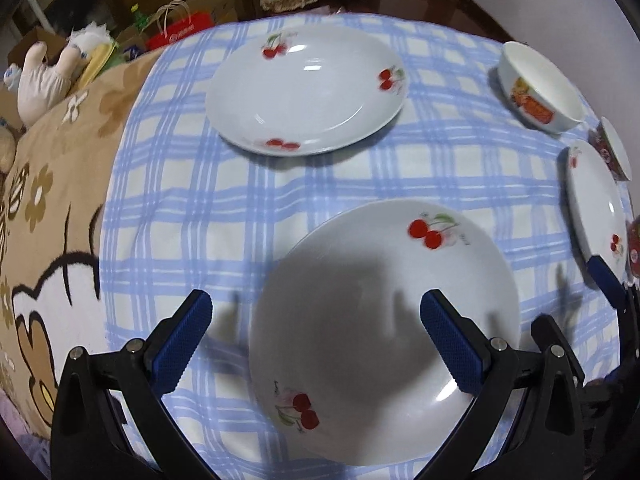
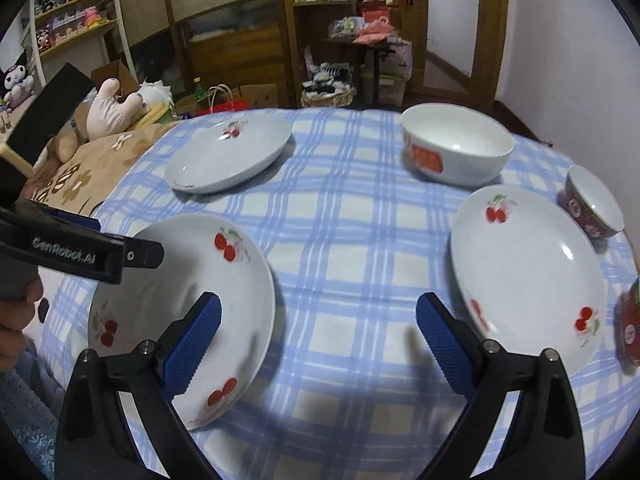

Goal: Organize plates and bowls
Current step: 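Move the left tool toward the nearest cherry plate and straddle its rim, then close the left gripper on the cherry plate rim and lift it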

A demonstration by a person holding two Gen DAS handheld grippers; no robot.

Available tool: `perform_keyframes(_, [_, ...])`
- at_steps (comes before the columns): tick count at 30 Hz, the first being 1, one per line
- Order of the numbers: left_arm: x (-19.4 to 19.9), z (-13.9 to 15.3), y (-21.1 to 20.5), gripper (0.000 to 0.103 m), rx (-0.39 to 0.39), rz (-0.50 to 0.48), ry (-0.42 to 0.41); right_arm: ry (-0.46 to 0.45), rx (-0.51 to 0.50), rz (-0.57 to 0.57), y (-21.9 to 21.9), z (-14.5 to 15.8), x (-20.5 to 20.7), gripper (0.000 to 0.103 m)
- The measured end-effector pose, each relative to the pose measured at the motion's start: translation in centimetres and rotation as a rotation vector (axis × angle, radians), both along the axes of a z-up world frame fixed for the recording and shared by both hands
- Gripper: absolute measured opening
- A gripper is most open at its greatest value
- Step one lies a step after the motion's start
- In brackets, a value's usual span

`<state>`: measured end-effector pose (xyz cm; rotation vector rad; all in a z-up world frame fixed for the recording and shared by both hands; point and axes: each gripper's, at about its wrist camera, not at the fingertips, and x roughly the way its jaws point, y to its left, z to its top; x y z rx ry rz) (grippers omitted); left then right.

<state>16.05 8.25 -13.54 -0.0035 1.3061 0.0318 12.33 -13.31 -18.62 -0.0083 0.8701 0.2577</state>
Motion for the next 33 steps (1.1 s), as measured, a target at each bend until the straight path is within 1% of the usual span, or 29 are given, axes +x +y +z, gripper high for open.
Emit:
perform_keyframes(2, [0.2,-1.0,0.2,0.102,0.042,0.016,0.034,0.013,0.01,0.004,0.0,-0.4,0.1,0.099])
perform_keyframes(3, [0.3,-1.4,0.3,0.102,0.06,0.018,0.053,0.023,0.013,0.007,0.0,-0.6,0.2,0.094])
perform_keyframes(4, [0.3,-1.7,0.3,0.101,0.07,0.02,0.073,0.033,0.016,0.01,0.1,-0.8,0.2,0.092])
perform_keyframes(7, [0.3,-2.2,0.5,0.1,0.07,0.028,0.102,0.064,0.029,0.013,0.0,-1.3,0.2,0.088])
perform_keyframes(8, [0.4,-2.4,0.6,0.098,0.073,0.031,0.108,0.067,0.033,0.011,0.0,-1.4,0.2,0.081])
perform_keyframes(9, [0.5,-2.5,0.6,0.093,0.081,0.035,0.118,0.077,0.041,0.013,0.0,-1.5,0.3,0.072])
perform_keyframes(10, [0.5,-2.7,0.7,0.09,0.085,0.041,0.126,0.089,0.046,0.019,0.0,-1.7,0.3,0.069])
perform_keyframes(11, [0.5,-3.1,0.9,0.089,0.083,0.048,0.139,0.101,0.049,0.024,0.1,-1.9,0.4,0.066])
perform_keyframes(13, [0.5,-3.4,1.1,0.08,0.075,0.058,0.158,0.12,0.064,0.028,0.1,-2.1,0.5,0.065])
perform_keyframes(14, [0.5,-3.4,1.1,0.078,0.068,0.063,0.163,0.135,0.076,0.031,0.1,-2.3,0.5,0.063])
perform_keyframes(15, [0.6,-3.4,1.1,0.075,0.059,0.066,0.162,0.145,0.083,0.035,0.2,-2.4,0.5,0.059])
perform_keyframes(16, [0.5,-3.4,1.1,0.067,0.049,0.07,0.162,0.157,0.09,0.039,0.2,-2.6,0.6,0.056])
perform_keyframes(17, [0.4,-3.2,1.2,0.062,0.035,0.077,0.157,0.164,0.092,0.041,0.2,-2.7,0.6,0.051])
perform_keyframes(18, [0.5,-3.2,1.2,0.055,0.027,0.083,0.154,0.175,0.093,0.046,0.3,-2.8,0.6,0.045])
perform_keyframes(19, [0.4,-3.1,1.3,0.049,0.023,0.092,0.151,0.182,0.095,0.051,0.4,-2.9,0.6,0.042])
perform_keyframes(21, [0.5,-3.0,1.6,0.043,0.016,0.108,0.148,0.194,0.111,0.07,0.6,-3.1,0.6,0.03])
perform_keyframes(22, [0.4,-2.9,1.8,0.041,0.007,0.113,0.149,0.195,0.119,0.08,0.8,-3.1,0.6,0.027])
perform_keyframes(24, [0.5,-2.9,2.1,0.04,0.011,0.115,0.146,0.194,0.115,0.1,1.2,-2.9,0.4,0.016])
perform_keyframes(26, [0.5,-2.9,2.1,0.039,0.013,0.114,0.147,0.188,0.1,0.116,1.6,-2.9,0.2,0.011])
perform_keyframes(28, [0.4,-2.8,2.0,0.038,0.008,0.119,0.145,0.188,0.092,0.115,1.8,-2.9,0.2,0.011])
perform_keyframes(31, [0.2,-3.0,1.7,0.038,0.024,0.112,0.134,0.205,0.097,0.078,1.8,-2.9,0.3,0.011])
perform_keyframes(33, [-0.5,-2.7,1.2,0.038,0.047,0.101,0.12,0.226,0.079,0.043,2.1,-3.1,0.6,0.011])
